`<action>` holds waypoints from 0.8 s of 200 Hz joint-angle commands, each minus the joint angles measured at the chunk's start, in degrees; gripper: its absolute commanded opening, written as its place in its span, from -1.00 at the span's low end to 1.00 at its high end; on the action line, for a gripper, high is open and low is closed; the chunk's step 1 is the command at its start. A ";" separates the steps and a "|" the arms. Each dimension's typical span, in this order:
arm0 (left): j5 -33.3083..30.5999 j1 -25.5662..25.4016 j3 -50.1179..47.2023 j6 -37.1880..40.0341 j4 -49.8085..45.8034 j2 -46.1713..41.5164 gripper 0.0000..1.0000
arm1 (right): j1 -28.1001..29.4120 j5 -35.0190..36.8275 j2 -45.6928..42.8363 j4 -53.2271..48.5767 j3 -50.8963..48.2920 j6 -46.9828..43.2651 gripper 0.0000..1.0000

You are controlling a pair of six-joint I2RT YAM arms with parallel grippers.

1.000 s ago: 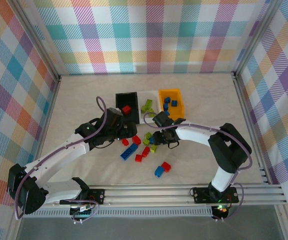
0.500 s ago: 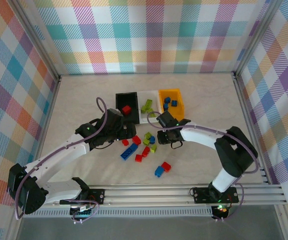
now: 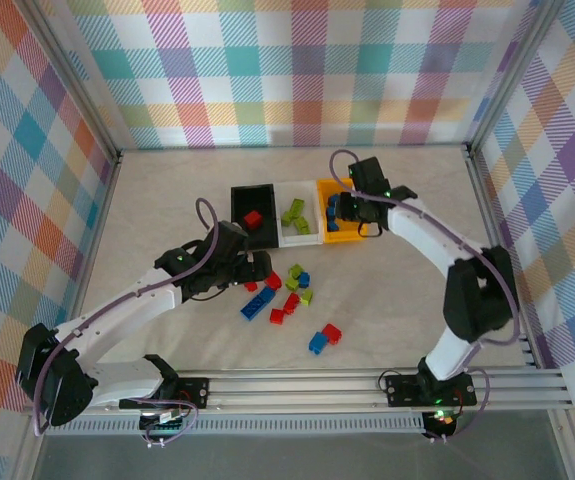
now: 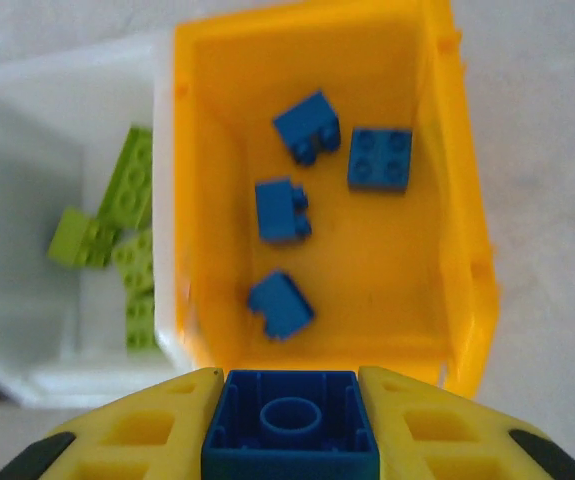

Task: Sort the legos into containers by color

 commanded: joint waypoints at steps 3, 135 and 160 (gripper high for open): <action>0.63 -0.64 -1.11 -0.16 0.23 0.33 1.00 | -1.02 0.86 7.58 -3.14 6.60 -1.06 -0.33; -0.45 -3.82 0.02 1.38 -1.38 1.75 1.00 | 3.30 -2.06 -3.34 6.19 -7.77 3.59 0.60; -1.81 -6.75 0.95 1.56 -1.89 3.96 1.00 | 6.31 -2.73 -10.36 7.74 -18.05 5.10 0.61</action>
